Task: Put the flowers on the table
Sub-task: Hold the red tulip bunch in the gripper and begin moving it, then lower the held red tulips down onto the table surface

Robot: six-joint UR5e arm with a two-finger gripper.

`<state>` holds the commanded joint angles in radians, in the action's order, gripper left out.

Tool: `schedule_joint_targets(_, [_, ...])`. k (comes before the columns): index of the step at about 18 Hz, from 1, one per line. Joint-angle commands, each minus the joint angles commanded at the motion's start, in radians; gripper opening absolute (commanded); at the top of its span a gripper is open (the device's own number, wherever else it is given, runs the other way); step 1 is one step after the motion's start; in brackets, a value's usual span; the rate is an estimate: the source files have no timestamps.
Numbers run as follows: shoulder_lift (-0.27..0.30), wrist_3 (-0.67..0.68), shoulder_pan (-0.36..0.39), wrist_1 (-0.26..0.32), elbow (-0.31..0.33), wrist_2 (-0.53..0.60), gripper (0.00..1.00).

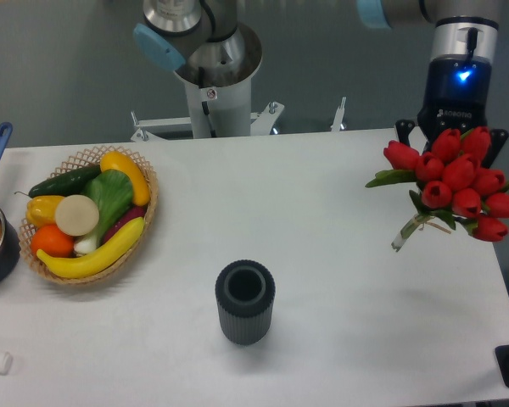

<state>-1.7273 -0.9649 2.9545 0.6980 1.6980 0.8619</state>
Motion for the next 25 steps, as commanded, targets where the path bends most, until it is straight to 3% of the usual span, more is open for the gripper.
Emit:
schedule_joint_targets(5, [0.022,-0.072,-0.049,0.003,0.045,0.146,0.47])
schedule_joint_targets(11, [-0.021,-0.127,-0.159,0.006,0.06,0.399,0.47])
schedule_joint_targets(22, [-0.092,-0.136,-0.253,0.014,0.066,0.597,0.47])
schedule_joint_targets(25, [-0.107,-0.164,-0.259,0.047,0.066,0.644,0.47])
